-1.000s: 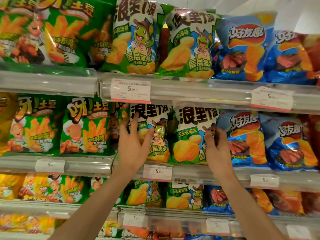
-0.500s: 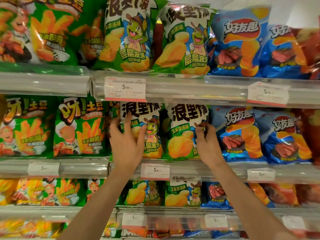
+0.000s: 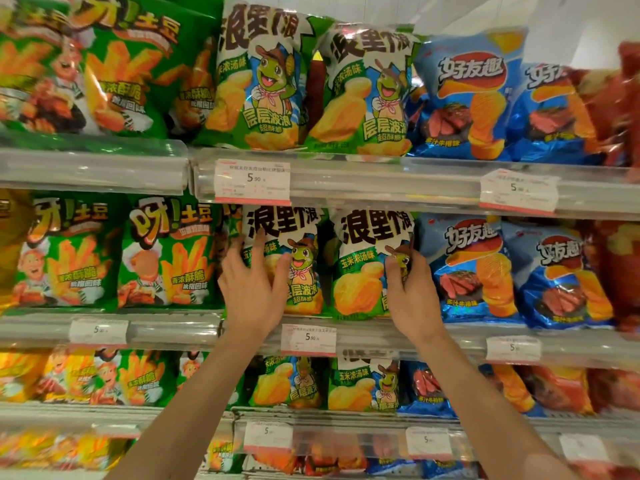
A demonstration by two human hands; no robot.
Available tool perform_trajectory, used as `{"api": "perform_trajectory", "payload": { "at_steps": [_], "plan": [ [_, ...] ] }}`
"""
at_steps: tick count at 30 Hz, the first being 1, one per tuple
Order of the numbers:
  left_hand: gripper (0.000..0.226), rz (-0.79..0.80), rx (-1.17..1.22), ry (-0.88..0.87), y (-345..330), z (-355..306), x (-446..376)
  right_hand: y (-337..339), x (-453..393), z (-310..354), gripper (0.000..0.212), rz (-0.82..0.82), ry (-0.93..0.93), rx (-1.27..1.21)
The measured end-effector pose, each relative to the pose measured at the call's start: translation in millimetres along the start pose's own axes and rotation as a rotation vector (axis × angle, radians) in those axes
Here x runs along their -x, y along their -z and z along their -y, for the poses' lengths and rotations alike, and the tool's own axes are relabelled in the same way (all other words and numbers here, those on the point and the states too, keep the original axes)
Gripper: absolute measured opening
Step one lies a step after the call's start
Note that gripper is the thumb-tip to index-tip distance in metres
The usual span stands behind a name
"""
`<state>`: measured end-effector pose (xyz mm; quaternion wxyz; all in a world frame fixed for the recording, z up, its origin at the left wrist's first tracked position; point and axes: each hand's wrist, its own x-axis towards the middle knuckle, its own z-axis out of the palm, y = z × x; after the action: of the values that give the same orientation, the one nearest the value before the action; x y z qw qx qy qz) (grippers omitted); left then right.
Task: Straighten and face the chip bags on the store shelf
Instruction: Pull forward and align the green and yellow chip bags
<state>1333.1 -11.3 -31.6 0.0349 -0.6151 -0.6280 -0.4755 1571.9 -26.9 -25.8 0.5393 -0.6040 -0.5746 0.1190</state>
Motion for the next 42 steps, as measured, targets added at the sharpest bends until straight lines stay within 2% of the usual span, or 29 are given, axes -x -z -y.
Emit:
{"api": "perform_trajectory", "payload": {
  "at_steps": [2, 8, 16, 22, 26, 31, 35, 42],
  "plan": [
    [0.064, 0.019, 0.014, -0.015, 6, 2, 3, 4, 4, -1, 0.064, -0.001, 0.034, 0.061],
    [0.063, 0.122, 0.1, -0.018, 24, 8, 37, 17, 47, -4, 0.082, 0.028, 0.079, 0.224],
    [0.059, 0.228, 0.12, -0.043, 43, 22, 102, 9, 112, -30, 0.078, 0.061, 0.208, 0.364],
    [0.065, 0.304, 0.161, 0.018, 63, 39, 119, 5, 130, -27, 0.076, 0.055, 0.165, 0.312],
    [0.058, 0.295, 0.223, 0.002, 88, 57, 119, -5, 150, 1, 0.069, 0.068, 0.154, 0.241],
    [0.056, 0.33, 0.285, 0.024, 154, 102, 121, -51, 196, 61, 0.069, 0.277, 0.052, 0.12],
    [0.059, 0.357, 0.278, 0.121, 228, 172, 131, -113, 241, 107, 0.079, 0.495, -0.041, 0.116],
    [0.056, 0.237, 0.193, 0.369, 356, 309, 171, -230, 311, 182, 0.072, 0.718, -0.024, 0.068]
  ]
}}
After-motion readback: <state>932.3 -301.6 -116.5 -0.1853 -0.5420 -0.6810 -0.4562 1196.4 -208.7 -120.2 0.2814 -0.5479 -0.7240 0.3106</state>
